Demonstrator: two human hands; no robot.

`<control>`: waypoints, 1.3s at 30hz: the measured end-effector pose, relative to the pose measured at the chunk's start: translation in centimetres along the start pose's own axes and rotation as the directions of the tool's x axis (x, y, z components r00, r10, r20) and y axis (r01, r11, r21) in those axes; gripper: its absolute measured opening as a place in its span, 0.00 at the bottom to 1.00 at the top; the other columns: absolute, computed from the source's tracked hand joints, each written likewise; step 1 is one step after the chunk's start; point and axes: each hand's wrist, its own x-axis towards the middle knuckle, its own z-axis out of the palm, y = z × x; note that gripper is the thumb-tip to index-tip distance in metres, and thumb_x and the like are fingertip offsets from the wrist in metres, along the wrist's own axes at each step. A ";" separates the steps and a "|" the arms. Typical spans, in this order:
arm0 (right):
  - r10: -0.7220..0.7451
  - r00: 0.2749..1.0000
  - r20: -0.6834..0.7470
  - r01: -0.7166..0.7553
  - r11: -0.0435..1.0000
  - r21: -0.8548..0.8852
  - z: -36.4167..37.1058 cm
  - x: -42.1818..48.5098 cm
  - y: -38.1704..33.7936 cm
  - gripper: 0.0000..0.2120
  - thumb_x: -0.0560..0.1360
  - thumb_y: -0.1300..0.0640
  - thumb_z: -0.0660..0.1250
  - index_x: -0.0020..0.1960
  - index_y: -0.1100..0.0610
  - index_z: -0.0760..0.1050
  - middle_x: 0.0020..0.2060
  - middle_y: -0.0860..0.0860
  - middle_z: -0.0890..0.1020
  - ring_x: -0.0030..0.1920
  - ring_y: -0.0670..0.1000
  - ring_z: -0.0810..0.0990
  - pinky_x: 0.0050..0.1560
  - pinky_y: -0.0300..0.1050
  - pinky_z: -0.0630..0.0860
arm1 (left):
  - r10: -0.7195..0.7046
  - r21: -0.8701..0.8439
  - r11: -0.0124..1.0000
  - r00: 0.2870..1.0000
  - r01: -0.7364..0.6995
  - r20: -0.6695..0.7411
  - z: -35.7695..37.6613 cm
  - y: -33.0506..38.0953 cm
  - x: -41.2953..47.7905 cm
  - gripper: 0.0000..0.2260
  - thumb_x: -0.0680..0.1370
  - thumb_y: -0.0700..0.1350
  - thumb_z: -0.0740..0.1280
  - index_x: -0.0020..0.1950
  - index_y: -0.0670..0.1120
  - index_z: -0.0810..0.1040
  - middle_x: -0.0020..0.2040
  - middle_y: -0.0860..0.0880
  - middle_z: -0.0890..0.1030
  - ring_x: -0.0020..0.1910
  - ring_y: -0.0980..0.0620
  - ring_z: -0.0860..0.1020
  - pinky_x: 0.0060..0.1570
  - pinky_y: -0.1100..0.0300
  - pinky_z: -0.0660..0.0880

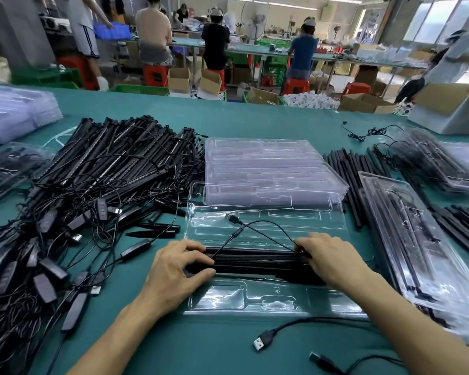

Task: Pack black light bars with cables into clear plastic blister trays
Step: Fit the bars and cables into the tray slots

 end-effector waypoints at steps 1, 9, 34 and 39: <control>-0.015 1.000 -0.005 0.015 1.000 0.003 0.1 -0.1 0.1 0.08 0.77 0.59 0.60 0.53 0.47 0.70 0.49 0.47 0.76 0.48 0.59 0.79 0.39 0.47 0.70 | 0.027 0.028 0.999 1.000 -0.027 0.003 0.0 0.1 0.0 0.12 0.70 0.63 0.68 0.42 0.58 0.85 0.50 0.63 0.80 0.54 0.57 0.77 0.58 0.43 0.72; -0.036 0.999 -0.015 0.039 0.954 0.298 -0.8 -1.6 0.6 0.07 0.77 0.44 0.65 0.51 0.45 0.74 0.47 0.42 0.75 0.51 0.49 0.75 0.49 0.48 0.75 | 0.010 0.047 0.999 0.997 -0.013 0.080 -0.2 -0.2 0.6 0.07 0.69 0.47 0.79 0.41 0.58 0.85 0.49 0.63 0.80 0.53 0.56 0.77 0.56 0.43 0.72; 0.084 0.995 0.054 -0.091 0.985 0.144 1.0 -1.5 2.0 0.08 0.79 0.47 0.62 0.58 0.41 0.72 0.53 0.45 0.76 0.56 0.55 0.77 0.46 0.48 0.71 | 0.008 0.291 0.956 1.000 -0.017 0.030 1.3 1.4 0.7 0.17 0.72 0.70 0.56 0.41 0.59 0.72 0.41 0.64 0.76 0.48 0.60 0.75 0.60 0.55 0.61; 0.022 0.998 0.063 -0.024 0.999 0.030 0.7 0.0 2.7 0.06 0.79 0.47 0.63 0.54 0.46 0.72 0.52 0.48 0.80 0.52 0.57 0.80 0.42 0.47 0.71 | 0.034 0.303 0.952 0.999 -0.042 0.035 1.3 1.5 0.6 0.16 0.73 0.69 0.63 0.44 0.58 0.76 0.44 0.63 0.77 0.50 0.58 0.76 0.60 0.54 0.62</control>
